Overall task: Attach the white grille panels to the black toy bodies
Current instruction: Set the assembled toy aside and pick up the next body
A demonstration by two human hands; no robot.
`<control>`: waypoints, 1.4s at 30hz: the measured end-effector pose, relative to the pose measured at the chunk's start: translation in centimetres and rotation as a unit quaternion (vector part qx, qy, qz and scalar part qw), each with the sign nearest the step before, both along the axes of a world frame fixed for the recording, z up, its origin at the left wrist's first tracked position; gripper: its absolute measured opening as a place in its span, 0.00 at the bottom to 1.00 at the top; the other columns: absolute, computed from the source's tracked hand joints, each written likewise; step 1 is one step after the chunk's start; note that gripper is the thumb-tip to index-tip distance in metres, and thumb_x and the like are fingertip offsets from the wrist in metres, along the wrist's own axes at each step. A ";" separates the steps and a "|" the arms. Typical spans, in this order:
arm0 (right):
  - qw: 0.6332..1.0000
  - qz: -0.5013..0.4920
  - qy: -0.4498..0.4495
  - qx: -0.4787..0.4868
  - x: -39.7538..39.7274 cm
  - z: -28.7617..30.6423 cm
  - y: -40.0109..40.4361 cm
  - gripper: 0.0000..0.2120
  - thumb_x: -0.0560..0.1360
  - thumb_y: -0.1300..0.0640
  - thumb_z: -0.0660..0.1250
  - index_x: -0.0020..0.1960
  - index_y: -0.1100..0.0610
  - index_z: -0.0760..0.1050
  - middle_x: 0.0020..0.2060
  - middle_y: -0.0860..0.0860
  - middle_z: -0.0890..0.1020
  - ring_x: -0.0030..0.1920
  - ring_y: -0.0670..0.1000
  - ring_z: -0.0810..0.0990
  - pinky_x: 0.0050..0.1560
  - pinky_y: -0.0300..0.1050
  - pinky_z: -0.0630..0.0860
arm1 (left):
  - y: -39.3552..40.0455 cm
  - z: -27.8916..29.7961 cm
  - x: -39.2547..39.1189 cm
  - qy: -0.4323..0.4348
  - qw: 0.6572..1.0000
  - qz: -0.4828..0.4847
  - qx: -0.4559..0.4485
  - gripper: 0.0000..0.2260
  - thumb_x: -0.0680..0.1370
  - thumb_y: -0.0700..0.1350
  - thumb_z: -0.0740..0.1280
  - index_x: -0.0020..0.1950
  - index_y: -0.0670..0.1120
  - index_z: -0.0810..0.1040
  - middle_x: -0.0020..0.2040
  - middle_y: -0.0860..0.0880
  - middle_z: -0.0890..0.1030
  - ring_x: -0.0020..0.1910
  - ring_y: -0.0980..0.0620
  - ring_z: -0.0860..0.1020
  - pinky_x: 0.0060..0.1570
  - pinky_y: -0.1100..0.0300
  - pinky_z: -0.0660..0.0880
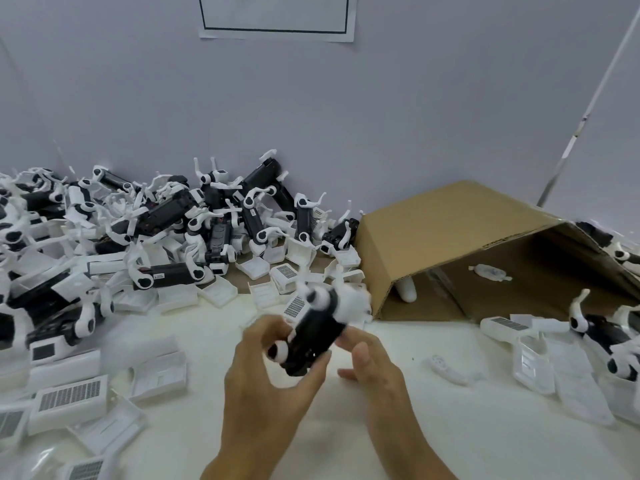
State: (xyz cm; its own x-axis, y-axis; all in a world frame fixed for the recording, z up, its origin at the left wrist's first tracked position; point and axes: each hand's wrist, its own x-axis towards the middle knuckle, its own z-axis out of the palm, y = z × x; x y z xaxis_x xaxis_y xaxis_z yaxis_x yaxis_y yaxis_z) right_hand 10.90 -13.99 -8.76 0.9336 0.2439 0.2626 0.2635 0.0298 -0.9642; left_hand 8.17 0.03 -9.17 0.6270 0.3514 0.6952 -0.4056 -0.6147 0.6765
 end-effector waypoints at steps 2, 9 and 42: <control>1.000 -0.015 -0.007 -0.005 0.0 0.2 0.1 0.35 0.60 0.15 0.58 0.59 0.32 0.79 0.60 0.33 0.78 0.65 0.38 0.75 0.58 0.37 0.76 | 0.3 0.4 0.2 0.018 0.981 -0.041 -0.186 0.22 0.67 0.52 0.77 0.57 0.58 0.73 0.45 0.52 0.84 0.45 0.51 0.83 0.48 0.68 0.76; 0.973 -0.024 -0.203 -0.107 -0.9 -0.8 0.3 0.30 0.66 0.34 0.76 0.66 0.38 0.76 0.69 0.40 0.72 0.72 0.45 0.70 0.63 0.33 0.72 | 1.0 1.9 0.2 0.194 0.679 -0.269 -0.655 0.16 0.74 0.45 0.61 0.46 0.36 0.83 0.42 0.38 0.80 0.40 0.41 0.81 0.47 0.49 0.82; 0.976 -0.030 -0.209 -0.052 -0.9 -0.9 0.9 0.13 0.63 0.55 0.80 0.47 0.46 0.85 0.65 0.43 0.75 0.67 0.48 0.76 0.62 0.32 0.72 | -1.1 1.8 -0.1 0.221 0.572 -0.329 -0.719 0.24 0.78 0.56 0.64 0.60 0.35 0.80 0.43 0.41 0.80 0.39 0.45 0.80 0.44 0.56 0.79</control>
